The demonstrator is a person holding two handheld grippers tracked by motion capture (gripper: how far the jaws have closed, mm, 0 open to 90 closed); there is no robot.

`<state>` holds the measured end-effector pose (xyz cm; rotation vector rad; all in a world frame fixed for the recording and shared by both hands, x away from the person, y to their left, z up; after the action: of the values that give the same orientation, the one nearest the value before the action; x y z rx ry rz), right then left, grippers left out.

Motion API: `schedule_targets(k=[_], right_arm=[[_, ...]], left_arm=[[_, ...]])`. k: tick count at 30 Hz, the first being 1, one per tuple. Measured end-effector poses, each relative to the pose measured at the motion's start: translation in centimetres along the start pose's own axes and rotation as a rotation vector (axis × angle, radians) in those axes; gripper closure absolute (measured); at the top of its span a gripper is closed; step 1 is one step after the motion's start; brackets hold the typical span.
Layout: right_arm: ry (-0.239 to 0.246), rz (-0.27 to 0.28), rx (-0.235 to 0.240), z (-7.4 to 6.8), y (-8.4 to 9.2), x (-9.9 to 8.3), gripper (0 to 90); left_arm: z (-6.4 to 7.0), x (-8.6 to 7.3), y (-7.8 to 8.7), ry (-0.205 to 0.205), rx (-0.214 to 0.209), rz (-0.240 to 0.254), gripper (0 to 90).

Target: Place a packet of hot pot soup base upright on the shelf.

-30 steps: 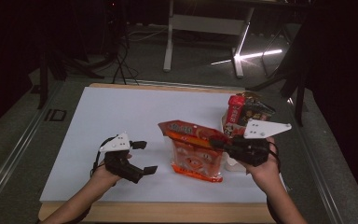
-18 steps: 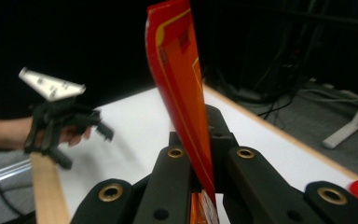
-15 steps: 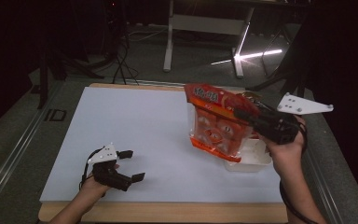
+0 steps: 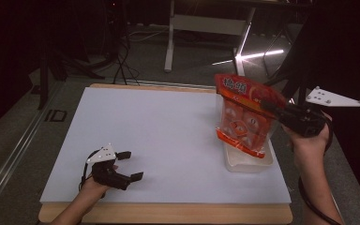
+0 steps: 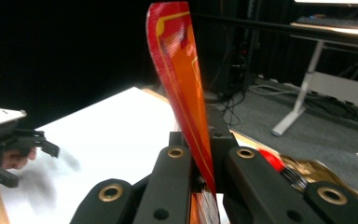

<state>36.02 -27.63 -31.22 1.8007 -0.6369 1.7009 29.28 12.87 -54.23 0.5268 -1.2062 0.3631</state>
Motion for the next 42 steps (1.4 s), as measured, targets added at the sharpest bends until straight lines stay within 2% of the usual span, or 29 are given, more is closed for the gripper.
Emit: schedule_targets(k=[4,8,13,22,33,36,42], right_arm=[[-0.017,-0.017,-0.018,1.2,0.7,-1.0,90.0],[-0.030,-0.037,-0.040,2.0,1.1,-2.1,90.0],[-0.055,-0.050,-0.050,2.7,1.3,-3.5,90.0],[-0.073,-0.089,-0.039,3.1,0.8,-5.0,90.0],[-0.114,-0.122,-0.055,4.1,0.3,-8.4,90.0],[-0.144,-0.110,-0.052,4.5,0.7,-9.1,90.0],[-0.154,-0.120,-0.065,5.4,1.5,-10.5,90.0]], left_arm=[[-0.2,-0.1,0.0,0.007,0.004,0.001,2.0],[-0.4,-0.5,-0.1,0.009,0.005,-0.022,1.9],[-0.5,-0.5,-0.1,0.013,0.006,-0.014,1.9],[-0.5,-0.6,-0.2,0.014,0.004,-0.019,1.9],[-0.4,-0.9,-0.3,0.019,-0.006,-0.027,1.9],[-0.4,-1.0,-0.3,0.021,-0.006,-0.031,1.9],[-0.4,-1.0,-0.3,0.028,-0.009,-0.031,2.0]])
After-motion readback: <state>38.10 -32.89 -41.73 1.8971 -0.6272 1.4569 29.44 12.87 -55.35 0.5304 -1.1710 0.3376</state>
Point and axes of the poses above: each handheld gripper's, and its own axes: y roughly backward along the jaws, x roughly out of its top, z roughly to its right, the point moved 7 cm from there along -y, roughly forward along the jaws, and after that the axes turned 12 degrees about z, right-handed, at the moved point
